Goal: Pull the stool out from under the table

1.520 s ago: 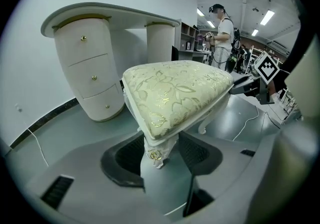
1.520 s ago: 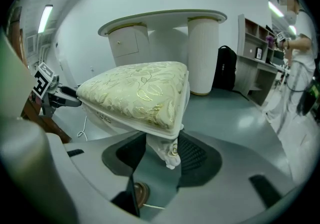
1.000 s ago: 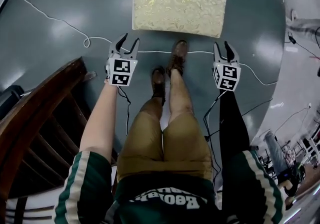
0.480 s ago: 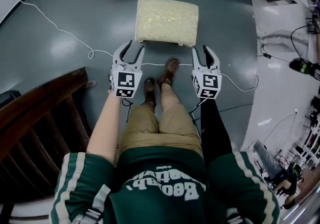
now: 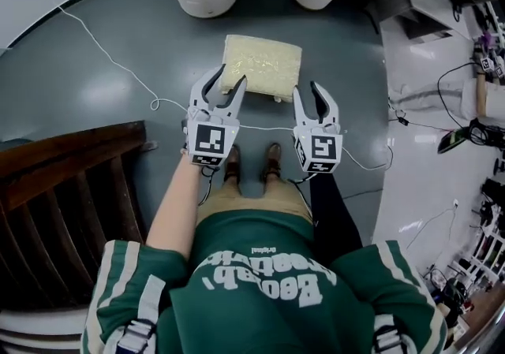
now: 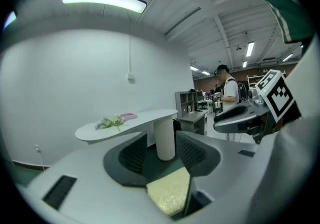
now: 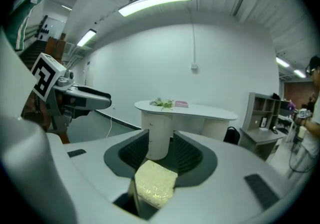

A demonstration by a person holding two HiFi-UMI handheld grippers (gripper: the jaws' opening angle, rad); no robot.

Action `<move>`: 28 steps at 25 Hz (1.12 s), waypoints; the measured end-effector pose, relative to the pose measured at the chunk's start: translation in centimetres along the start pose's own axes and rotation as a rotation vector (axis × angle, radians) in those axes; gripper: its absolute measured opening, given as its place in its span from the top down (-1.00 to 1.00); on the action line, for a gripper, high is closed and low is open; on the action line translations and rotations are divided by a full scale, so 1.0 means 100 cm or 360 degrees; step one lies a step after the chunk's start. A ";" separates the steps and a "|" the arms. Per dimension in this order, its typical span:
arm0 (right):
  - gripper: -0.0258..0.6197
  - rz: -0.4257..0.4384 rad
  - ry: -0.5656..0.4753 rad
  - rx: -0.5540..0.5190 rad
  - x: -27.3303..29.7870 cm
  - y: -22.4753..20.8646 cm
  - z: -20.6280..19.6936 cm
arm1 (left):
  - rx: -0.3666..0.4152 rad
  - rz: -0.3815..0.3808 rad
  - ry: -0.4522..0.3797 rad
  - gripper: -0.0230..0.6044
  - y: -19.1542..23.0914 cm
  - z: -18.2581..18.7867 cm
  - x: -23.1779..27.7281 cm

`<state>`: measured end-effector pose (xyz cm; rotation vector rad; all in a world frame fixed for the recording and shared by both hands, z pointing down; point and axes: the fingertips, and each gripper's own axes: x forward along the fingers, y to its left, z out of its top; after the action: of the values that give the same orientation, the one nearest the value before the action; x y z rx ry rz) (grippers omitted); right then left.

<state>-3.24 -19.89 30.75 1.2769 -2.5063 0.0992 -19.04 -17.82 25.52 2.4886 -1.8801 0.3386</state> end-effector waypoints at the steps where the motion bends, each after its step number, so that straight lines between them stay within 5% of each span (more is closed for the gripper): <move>1: 0.42 0.0014 -0.0027 -0.0015 0.001 -0.001 0.013 | 0.0002 0.0004 -0.0034 0.29 0.001 0.016 0.002; 13: 0.50 0.0073 -0.0516 -0.0142 0.008 -0.040 0.170 | 0.0143 0.0116 -0.0311 0.29 0.017 0.146 0.020; 17: 0.62 0.0009 -0.0577 -0.0189 0.000 -0.042 0.192 | 0.0157 0.0141 -0.0377 0.29 0.019 0.171 0.016; 18: 0.90 -0.0023 -0.0582 -0.0203 -0.001 -0.043 0.196 | 0.0191 0.0151 -0.0407 0.40 0.019 0.178 0.015; 20: 0.90 -0.0050 -0.0581 -0.0223 -0.004 -0.042 0.201 | 0.0260 0.0167 -0.0460 0.88 0.021 0.188 0.013; 28: 0.90 -0.0100 -0.0538 -0.0268 -0.017 -0.022 0.202 | 0.0275 0.0133 -0.0533 0.88 0.025 0.194 -0.001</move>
<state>-5.70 -24.06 10.92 1.3973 -2.6752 -0.3639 -18.18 -20.95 6.26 2.7283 -2.1642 0.0899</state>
